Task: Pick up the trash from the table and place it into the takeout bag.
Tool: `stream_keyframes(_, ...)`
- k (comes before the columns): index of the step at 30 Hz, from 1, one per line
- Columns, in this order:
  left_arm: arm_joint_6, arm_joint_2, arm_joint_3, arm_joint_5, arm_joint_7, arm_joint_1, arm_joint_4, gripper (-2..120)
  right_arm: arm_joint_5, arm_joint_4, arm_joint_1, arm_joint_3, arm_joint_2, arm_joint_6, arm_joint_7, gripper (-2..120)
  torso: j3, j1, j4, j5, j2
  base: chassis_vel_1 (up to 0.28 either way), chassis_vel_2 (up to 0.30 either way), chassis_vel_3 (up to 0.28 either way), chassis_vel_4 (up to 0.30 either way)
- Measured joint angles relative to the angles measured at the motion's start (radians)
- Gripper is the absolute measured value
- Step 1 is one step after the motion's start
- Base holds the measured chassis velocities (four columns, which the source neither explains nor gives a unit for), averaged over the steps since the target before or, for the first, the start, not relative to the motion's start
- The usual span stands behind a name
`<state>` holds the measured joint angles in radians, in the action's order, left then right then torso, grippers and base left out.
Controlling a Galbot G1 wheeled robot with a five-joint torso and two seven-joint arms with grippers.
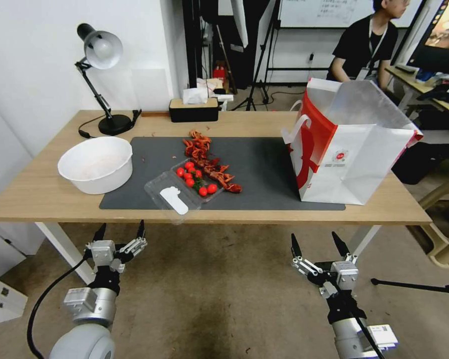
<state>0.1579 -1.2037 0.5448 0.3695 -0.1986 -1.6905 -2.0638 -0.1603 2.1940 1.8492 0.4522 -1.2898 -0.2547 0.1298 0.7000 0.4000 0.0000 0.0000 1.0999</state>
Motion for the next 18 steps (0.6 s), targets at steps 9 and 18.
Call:
stream_keyframes(9, 0.000, 0.000, 0.000, 0.000, 0.000, 0.000, 0.000, 100, 0.000, 0.000, 0.000, 0.000, 0.000, 0.000, 0.000, 100, 0.000, 0.000, 0.0000, 0.0000, 0.000, 0.000, 0.000, 0.000, 0.000)
stream_keyframes(18, 0.000, 0.000, 0.000, 0.000, 0.000, 0.000, 0.000, 100, 0.000, 0.000, 0.000, 0.000, 0.000, 0.000, 0.000, 100, 0.000, 0.000, 0.0000, 0.0000, 0.000, 0.000, 0.000, 0.000, 0.000)
